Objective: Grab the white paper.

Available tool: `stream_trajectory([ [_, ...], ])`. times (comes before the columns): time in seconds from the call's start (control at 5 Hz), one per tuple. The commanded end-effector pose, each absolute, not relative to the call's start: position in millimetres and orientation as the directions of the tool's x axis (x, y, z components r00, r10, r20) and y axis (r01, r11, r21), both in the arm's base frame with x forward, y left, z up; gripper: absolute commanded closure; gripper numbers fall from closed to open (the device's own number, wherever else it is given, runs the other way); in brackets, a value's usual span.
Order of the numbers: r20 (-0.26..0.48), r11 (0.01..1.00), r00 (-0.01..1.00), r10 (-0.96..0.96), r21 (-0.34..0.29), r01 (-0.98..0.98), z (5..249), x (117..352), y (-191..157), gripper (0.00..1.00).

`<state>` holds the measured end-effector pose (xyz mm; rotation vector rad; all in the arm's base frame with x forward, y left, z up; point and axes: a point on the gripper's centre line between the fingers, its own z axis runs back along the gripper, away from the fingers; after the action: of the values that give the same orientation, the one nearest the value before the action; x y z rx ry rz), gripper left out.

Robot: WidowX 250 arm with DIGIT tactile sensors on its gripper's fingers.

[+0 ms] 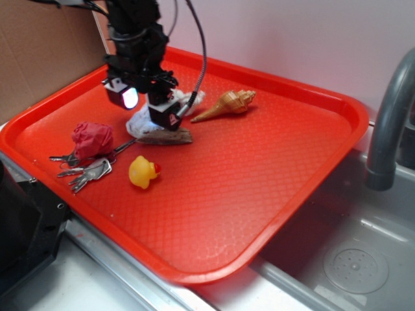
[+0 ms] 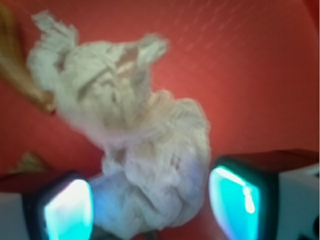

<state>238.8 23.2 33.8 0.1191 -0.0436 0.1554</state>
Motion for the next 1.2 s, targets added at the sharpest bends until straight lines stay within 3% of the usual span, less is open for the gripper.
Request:
stream_trajectory([
  [0.0,-0.003,0.978,0.991,0.134,0.162,-0.132,45.2,231.9,27.5,1.00],
  [0.6,0.023,0.995,1.000,0.018,0.100,-0.020,194.7,178.4,2.3,1.00],
  [0.8,0.089,0.990,0.996,0.018,0.138,-0.031,205.2,170.9,-7.1,1.00],
  [1.0,0.180,0.983,0.969,0.169,0.046,-0.180,172.6,186.1,34.0,0.00],
])
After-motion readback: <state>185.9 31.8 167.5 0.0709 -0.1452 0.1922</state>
